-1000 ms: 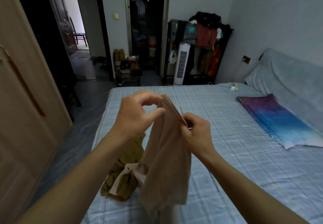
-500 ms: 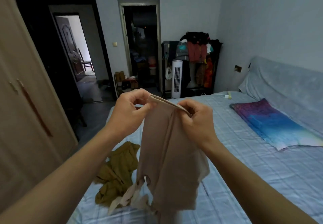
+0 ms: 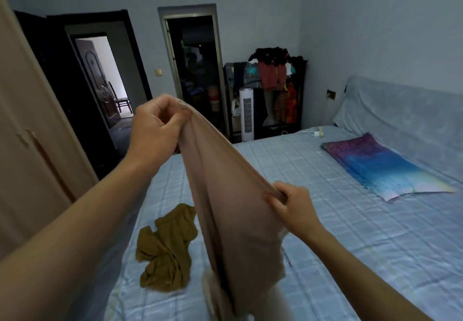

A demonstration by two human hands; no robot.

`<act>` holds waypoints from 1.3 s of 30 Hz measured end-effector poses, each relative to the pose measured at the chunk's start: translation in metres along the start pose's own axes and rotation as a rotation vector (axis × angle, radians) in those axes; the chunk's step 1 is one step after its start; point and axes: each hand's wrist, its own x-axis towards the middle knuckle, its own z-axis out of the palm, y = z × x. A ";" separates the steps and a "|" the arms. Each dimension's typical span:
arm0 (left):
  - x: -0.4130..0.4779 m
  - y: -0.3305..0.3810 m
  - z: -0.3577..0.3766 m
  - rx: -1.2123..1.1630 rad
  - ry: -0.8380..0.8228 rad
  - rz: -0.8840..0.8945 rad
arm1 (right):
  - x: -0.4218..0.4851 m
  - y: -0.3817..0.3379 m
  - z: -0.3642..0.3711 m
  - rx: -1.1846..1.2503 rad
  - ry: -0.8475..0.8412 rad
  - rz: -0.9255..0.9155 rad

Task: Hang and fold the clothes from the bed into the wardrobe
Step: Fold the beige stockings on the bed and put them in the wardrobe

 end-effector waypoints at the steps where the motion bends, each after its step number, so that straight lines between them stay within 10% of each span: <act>1: -0.003 -0.005 -0.008 -0.002 0.013 -0.006 | -0.006 0.008 -0.003 -0.037 0.000 0.028; 16: -0.036 -0.092 -0.144 -0.027 0.219 -0.182 | 0.017 -0.055 -0.007 -0.392 0.265 -0.023; 25: -0.042 -0.103 -0.185 -0.048 0.278 -0.256 | 0.024 -0.092 -0.036 -0.478 -0.170 -0.312; 39: -0.060 -0.127 -0.187 -0.029 0.281 -0.294 | 0.012 -0.068 -0.022 -0.401 0.116 0.040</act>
